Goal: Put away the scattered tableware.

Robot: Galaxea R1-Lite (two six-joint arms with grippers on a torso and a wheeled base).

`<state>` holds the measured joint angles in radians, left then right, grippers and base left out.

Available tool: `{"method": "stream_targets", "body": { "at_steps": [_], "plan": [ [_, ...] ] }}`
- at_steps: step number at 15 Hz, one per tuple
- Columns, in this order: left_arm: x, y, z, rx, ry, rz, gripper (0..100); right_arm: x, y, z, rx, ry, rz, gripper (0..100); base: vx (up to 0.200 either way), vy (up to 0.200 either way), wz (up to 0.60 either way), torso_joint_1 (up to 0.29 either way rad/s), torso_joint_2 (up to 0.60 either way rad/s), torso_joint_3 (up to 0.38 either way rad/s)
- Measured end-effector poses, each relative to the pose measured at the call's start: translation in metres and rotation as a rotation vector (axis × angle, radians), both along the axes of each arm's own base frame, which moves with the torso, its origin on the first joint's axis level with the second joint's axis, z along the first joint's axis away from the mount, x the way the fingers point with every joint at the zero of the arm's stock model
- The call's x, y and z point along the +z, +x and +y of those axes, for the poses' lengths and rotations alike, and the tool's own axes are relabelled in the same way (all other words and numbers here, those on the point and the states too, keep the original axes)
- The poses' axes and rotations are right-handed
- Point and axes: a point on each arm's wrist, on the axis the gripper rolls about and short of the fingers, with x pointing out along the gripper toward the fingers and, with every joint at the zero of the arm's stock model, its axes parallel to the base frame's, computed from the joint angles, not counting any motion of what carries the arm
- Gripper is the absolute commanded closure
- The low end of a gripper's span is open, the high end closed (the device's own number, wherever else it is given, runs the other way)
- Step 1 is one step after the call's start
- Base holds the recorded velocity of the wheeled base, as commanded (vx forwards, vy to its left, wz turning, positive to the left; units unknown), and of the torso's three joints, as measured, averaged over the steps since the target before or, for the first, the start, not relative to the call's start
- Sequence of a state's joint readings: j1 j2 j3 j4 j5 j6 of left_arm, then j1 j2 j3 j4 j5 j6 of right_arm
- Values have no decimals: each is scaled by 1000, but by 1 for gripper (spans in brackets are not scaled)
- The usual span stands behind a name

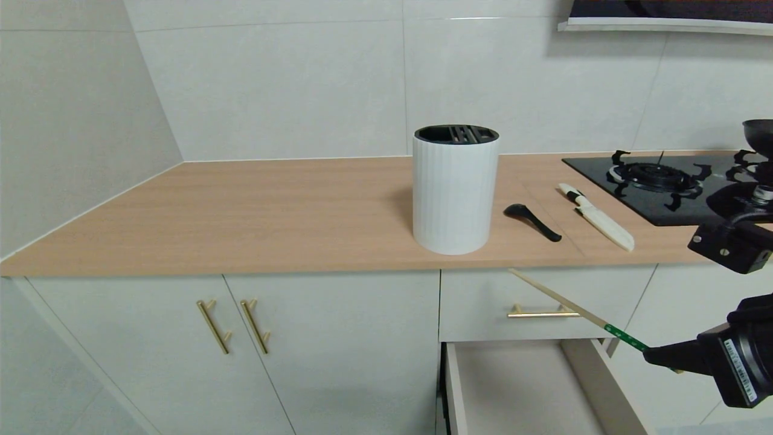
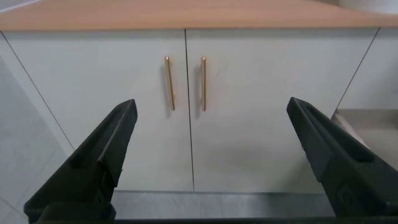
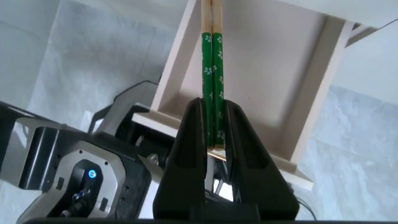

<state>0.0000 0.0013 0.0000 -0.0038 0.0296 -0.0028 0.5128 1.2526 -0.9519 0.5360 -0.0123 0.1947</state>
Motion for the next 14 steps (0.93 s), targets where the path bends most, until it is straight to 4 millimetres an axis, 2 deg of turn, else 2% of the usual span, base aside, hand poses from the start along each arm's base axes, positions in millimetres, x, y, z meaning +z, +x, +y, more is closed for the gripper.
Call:
{"method": "stream_targets", "body": {
  "at_steps": [9, 14],
  "plan": [
    [0, 0, 0, 0, 0, -1, 0, -7, 4, 2, 3, -12, 22, 100, 0, 0, 0, -173, 463, 283],
    [0, 0, 0, 0, 0, 0, 0, -11, 6, 4, 7, -23, 41, 100, 0, 0, 0, -118, 408, 294]
  ]
}}
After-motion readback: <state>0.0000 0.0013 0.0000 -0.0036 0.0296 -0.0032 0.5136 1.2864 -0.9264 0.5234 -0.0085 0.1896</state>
